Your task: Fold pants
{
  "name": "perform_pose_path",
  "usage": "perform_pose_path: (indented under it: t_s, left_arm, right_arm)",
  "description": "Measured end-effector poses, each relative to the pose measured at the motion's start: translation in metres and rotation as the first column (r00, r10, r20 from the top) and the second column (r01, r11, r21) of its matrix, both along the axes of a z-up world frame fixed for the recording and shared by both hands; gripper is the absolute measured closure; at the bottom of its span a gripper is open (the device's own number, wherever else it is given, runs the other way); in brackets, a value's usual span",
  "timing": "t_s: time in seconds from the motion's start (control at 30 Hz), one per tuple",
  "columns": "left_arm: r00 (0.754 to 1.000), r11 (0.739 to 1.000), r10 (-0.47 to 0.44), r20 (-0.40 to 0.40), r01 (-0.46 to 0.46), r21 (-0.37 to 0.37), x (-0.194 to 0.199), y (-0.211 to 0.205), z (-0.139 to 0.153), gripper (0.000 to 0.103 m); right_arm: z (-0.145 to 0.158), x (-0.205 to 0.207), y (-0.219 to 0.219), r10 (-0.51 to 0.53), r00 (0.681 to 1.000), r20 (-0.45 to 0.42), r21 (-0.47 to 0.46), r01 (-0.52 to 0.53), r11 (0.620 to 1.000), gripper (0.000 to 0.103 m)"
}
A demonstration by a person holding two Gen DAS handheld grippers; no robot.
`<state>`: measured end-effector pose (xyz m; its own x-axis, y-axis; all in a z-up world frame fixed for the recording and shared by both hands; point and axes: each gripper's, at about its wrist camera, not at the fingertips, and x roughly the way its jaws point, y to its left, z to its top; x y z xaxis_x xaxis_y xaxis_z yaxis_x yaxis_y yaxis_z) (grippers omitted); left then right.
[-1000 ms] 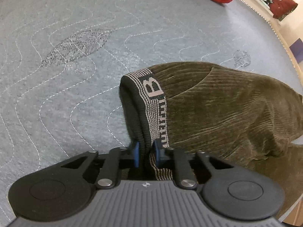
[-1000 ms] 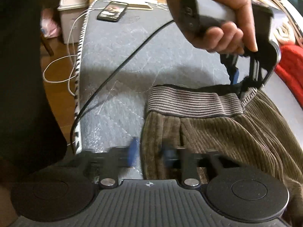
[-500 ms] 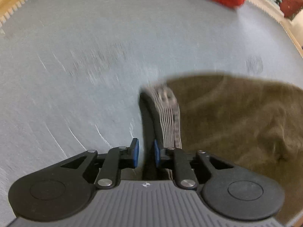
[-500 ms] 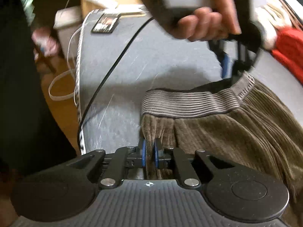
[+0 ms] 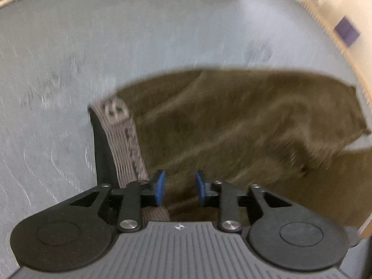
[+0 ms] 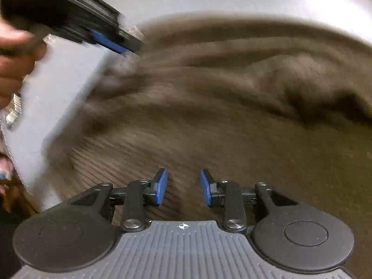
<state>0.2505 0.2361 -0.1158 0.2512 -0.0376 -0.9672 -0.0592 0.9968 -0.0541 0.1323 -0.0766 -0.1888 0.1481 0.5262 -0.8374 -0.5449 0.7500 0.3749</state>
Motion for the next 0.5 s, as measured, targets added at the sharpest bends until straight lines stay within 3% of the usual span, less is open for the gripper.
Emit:
perform_pose_path:
  t_s: [0.13,0.2,0.5]
  left_arm:
    - [0.999,0.998,-0.009,-0.041,0.012,0.062,0.002,0.000,-0.014,0.063]
    - [1.000,0.998,0.020,-0.008,-0.020,0.061,0.005,-0.001,-0.004,0.057]
    - [0.992,0.997,0.034,0.123,-0.041,0.060,0.026,-0.033,0.029,0.055]
  right_arm:
    - [0.013,0.001,-0.007,-0.007,1.000,0.007,0.022,0.007,1.000,0.068]
    - [0.020,0.006,-0.015,-0.033,0.999,0.033,0.033,0.032,0.999,0.068]
    - [0.053,0.045,-0.078,-0.251,0.961,0.116,0.112,0.239,0.965,0.068]
